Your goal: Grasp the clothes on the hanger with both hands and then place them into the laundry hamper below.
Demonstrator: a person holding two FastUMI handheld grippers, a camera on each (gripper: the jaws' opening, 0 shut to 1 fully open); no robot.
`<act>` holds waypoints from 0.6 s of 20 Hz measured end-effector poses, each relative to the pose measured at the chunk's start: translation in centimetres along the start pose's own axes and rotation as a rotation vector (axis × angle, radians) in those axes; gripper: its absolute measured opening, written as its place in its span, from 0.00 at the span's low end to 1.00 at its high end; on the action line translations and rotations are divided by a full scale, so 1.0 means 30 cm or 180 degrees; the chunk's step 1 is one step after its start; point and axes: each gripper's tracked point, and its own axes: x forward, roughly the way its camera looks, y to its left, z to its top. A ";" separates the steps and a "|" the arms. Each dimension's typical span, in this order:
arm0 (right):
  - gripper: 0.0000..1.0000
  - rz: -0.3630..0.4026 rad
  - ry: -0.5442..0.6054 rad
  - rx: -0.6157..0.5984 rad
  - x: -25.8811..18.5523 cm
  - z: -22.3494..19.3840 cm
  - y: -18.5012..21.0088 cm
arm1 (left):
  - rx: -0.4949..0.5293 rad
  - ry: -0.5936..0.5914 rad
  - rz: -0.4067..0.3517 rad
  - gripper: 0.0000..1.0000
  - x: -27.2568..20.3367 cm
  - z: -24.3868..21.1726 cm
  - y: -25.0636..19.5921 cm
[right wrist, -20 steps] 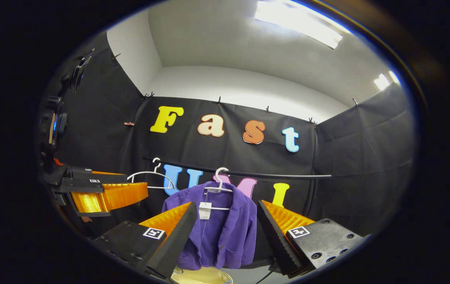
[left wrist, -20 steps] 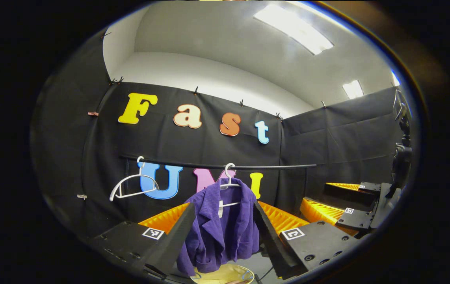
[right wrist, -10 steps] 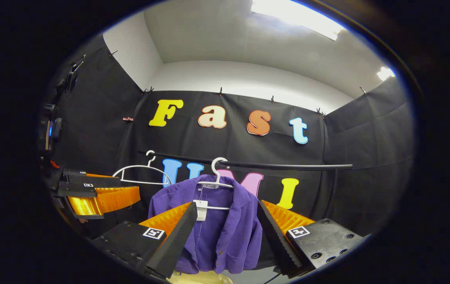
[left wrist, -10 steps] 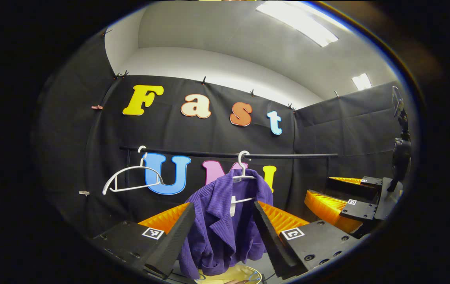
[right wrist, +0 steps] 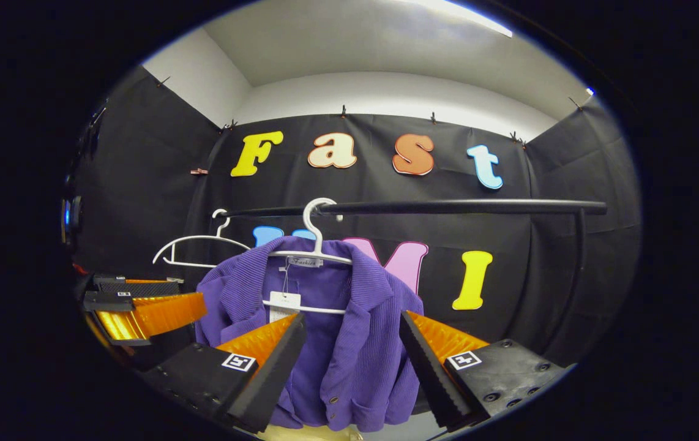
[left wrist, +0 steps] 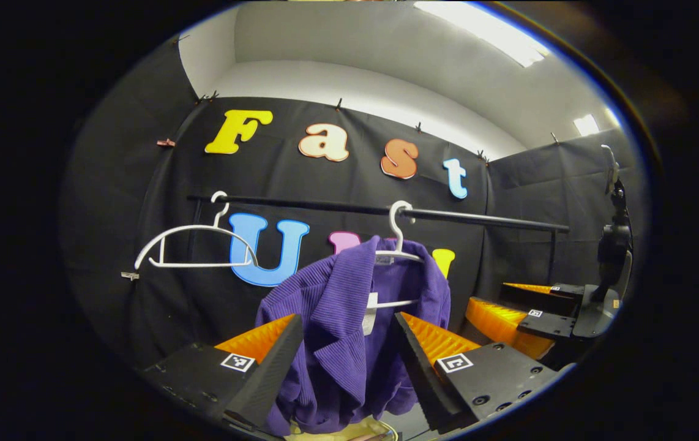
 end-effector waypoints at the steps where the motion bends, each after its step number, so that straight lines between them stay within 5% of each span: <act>1: 0.97 0.0024 0.0022 0.0012 0.021 -0.019 -0.009 | 0.0031 0.0028 0.0043 0.92 0.019 -0.020 -0.001; 12: 0.97 0.0157 0.0275 0.0186 0.220 -0.206 -0.082 | -0.0182 0.0380 0.0366 0.92 0.228 -0.210 0.034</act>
